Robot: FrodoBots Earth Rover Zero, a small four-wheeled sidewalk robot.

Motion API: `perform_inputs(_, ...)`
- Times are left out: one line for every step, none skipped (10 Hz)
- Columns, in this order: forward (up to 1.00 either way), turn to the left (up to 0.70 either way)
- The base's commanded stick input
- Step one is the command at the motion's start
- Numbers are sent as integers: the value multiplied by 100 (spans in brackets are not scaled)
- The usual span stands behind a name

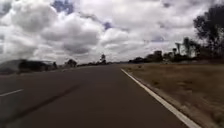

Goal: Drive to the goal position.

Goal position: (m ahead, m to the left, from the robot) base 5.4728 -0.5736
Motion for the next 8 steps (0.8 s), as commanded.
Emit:
perform_inputs(80, 0)
perform_inputs(80, 0)
perform_inputs(80, 0)
perform_inputs(80, 0)
perform_inputs(80, -12)
perform_inputs(80, -29)
perform_inputs(80, -28)
perform_inputs(80, -16)
